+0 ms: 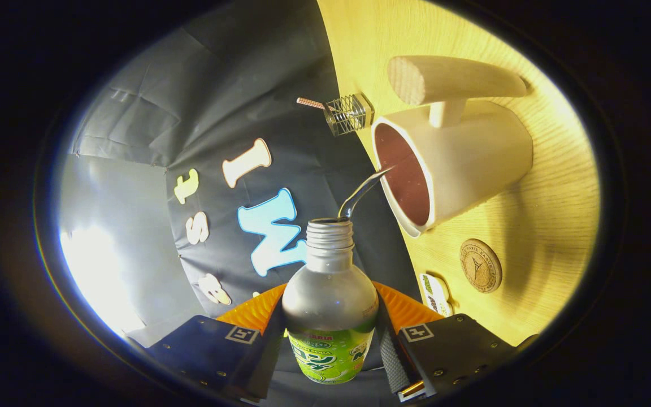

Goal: Take the bottle from table, then pour the juice into the cup, finally place the bottle on the coaster

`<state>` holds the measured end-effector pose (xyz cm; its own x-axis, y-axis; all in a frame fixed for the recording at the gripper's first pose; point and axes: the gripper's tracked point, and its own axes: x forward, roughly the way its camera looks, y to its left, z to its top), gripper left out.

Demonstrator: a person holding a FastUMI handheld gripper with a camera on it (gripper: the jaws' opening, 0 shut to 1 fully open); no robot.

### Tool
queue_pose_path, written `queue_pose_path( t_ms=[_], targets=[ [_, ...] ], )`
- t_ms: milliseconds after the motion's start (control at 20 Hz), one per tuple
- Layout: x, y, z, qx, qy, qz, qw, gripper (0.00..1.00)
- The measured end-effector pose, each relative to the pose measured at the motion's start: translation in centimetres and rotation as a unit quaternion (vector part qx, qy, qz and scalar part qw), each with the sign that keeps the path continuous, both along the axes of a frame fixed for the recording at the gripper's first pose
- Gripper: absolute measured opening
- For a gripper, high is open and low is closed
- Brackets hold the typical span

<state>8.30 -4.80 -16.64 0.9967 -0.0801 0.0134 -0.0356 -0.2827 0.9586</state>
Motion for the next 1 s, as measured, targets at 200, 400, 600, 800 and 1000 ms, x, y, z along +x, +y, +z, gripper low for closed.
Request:
queue_pose_path(
  t_ms=[200, 400, 600, 800, 1000],
  targets=[
    [0.26, -0.27, 0.02, 0.008, -0.001, -0.003, 1.000, 0.76],
    [0.23, -0.42, -0.04, 0.026, -0.004, -0.007, 1.000, 0.76],
    [-0.02, -0.59, 0.14, 0.032, -0.007, -0.009, 0.999, 0.76],
    [-0.07, -0.89, 0.32, 0.040, -0.007, -0.014, 0.999, 0.76],
    [0.10, -0.96, 0.43, 0.051, -0.011, -0.016, 0.999, 0.76]
  ],
)
